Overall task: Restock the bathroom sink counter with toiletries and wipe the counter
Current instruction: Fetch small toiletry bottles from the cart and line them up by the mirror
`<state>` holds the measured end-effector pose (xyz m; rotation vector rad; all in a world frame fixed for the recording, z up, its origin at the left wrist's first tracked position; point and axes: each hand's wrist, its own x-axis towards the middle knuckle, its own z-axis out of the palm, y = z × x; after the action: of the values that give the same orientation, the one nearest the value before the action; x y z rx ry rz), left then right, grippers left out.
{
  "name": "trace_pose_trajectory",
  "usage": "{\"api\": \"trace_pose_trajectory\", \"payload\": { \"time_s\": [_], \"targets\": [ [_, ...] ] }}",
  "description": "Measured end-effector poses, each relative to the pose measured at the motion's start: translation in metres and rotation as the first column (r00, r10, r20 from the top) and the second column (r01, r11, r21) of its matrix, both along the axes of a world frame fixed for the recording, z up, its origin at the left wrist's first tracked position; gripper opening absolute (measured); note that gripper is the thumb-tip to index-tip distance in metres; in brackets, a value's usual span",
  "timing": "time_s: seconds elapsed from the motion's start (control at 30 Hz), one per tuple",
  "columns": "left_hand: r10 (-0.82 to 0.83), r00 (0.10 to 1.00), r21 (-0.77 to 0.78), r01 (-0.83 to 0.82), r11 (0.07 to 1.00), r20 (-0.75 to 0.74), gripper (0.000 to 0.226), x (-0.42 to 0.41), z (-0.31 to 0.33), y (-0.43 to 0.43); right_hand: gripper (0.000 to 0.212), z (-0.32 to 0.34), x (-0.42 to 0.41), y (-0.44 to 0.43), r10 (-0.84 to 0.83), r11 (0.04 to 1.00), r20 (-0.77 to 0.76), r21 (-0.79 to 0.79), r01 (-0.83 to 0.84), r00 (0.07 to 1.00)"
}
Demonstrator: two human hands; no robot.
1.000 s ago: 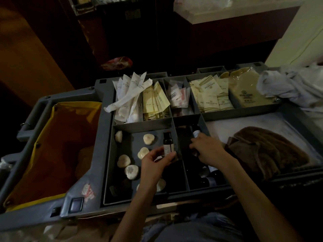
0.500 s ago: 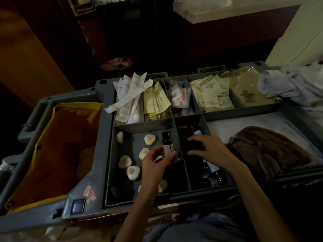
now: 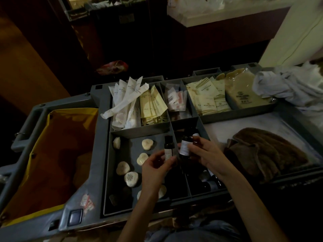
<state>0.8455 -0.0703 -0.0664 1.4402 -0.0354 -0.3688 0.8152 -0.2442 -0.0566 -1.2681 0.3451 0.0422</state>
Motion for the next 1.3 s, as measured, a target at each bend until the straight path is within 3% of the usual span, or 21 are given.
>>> {"api": "trace_pose_trajectory", "payload": {
  "time_s": [0.1, 0.27, 0.37, 0.5, 0.67, 0.9, 1.17, 1.3],
  "targets": [
    [0.005, 1.000, -0.003, -0.005, 1.000, 0.026, 0.023, -0.004, 0.002, -0.002, 0.038, 0.013, -0.008, 0.008, -0.037, 0.985, 0.041, 0.169, 0.029, 0.998],
    [-0.010, 0.994, -0.047, 0.015, 0.999, 0.107, 0.036, -0.015, 0.018, -0.005, 0.036, 0.028, -0.031, 0.016, -0.111, 0.983, 0.114, 0.159, 0.092, 0.987],
    [-0.103, 0.987, -0.051, 0.110, 0.993, 0.127, 0.044, -0.025, 0.028, -0.002, 0.049, 0.034, -0.053, 0.026, -0.176, 0.977, 0.140, 0.147, 0.155, 0.974],
    [-0.234, 0.964, -0.039, 0.241, 0.970, 0.122, 0.029, -0.047, 0.043, 0.007, 0.080, 0.037, -0.090, 0.042, -0.298, 0.948, 0.135, 0.163, 0.275, 0.945],
    [-0.435, 0.900, -0.044, 0.435, 0.900, 0.001, 0.022, -0.087, 0.054, 0.031, 0.089, 0.040, -0.142, 0.073, -0.438, 0.889, 0.075, 0.187, 0.419, 0.896],
    [-0.728, 0.682, -0.096, 0.722, 0.685, -0.068, 0.026, -0.157, 0.053, 0.046, 0.039, 0.037, -0.247, 0.120, -0.665, 0.732, -0.020, 0.182, 0.657, 0.747],
    [-0.920, 0.387, -0.109, 0.913, 0.392, -0.065, 0.020, -0.256, 0.054, 0.020, 0.031, 0.042, -0.377, 0.158, -0.891, 0.454, 0.039, 0.136, 0.881, 0.453],
    [-0.968, 0.217, -0.134, 0.963, 0.233, -0.126, 0.018, -0.324, 0.056, 0.009, 0.032, 0.044, -0.447, 0.186, -0.976, 0.218, 0.041, 0.125, 0.968, 0.214]
  ]
}}
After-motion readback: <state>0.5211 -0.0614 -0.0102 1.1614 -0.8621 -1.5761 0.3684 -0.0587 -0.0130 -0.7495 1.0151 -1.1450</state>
